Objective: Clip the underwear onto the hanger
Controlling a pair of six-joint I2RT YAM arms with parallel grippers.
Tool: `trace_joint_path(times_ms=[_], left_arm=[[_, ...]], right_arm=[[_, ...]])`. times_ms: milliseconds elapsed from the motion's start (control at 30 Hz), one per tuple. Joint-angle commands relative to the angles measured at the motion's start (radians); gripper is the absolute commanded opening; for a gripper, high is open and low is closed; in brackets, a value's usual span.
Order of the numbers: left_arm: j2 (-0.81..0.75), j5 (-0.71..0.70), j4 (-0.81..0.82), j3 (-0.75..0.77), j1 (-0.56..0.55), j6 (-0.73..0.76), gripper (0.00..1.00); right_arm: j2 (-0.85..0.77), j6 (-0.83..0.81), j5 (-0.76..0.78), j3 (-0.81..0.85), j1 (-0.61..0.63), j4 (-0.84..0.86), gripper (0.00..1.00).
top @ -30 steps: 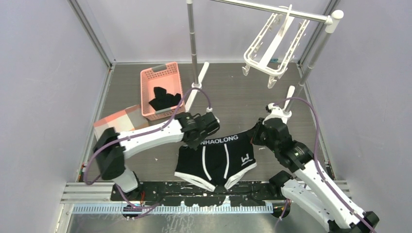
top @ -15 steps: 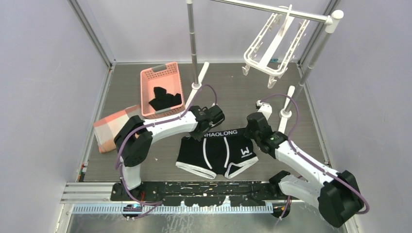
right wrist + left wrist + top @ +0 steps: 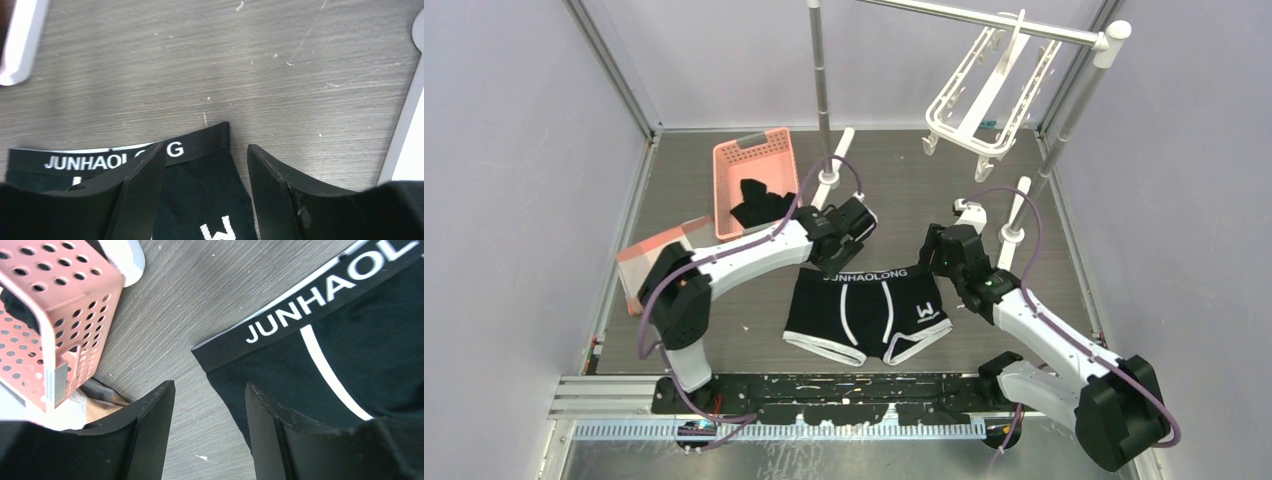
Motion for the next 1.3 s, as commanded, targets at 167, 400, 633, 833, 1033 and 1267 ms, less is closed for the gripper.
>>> trace_joint_path(times_ms=[167, 400, 633, 833, 1033, 1267], left_arm=[[-0.318, 0.124, 0.134, -0.196, 0.005, -0.209, 0.56], [-0.493, 0.114, 0.123, -0.273, 0.007, -0.283, 0.56], [-0.619, 0.094, 0.13, -0.331, 0.008, -0.307, 0.57], [-0.677, 0.063, 0.107, -0.33, 0.008, -0.28, 0.57], [-0.779, 0.04, 0.154, -0.337, 0.008, -0.237, 0.58], [-0.775, 0.089, 0.103, -0.283, 0.063, -0.158, 0.58]], right_arm=[[-0.214, 0.042, -0.135, -0.017, -0.021, 0.015, 0.71], [-0.436, 0.147, -0.134, -0.047, -0.023, -0.072, 0.74], [-0.573, 0.169, -0.063, 0.038, -0.022, -0.21, 0.74], [-0.602, 0.176, 0.0, 0.205, -0.023, -0.324, 0.74], [-0.646, -0.007, 0.039, 0.293, -0.021, -0.255, 0.75], [-0.603, -0.19, 0.048, 0.448, -0.022, -0.253, 0.75]])
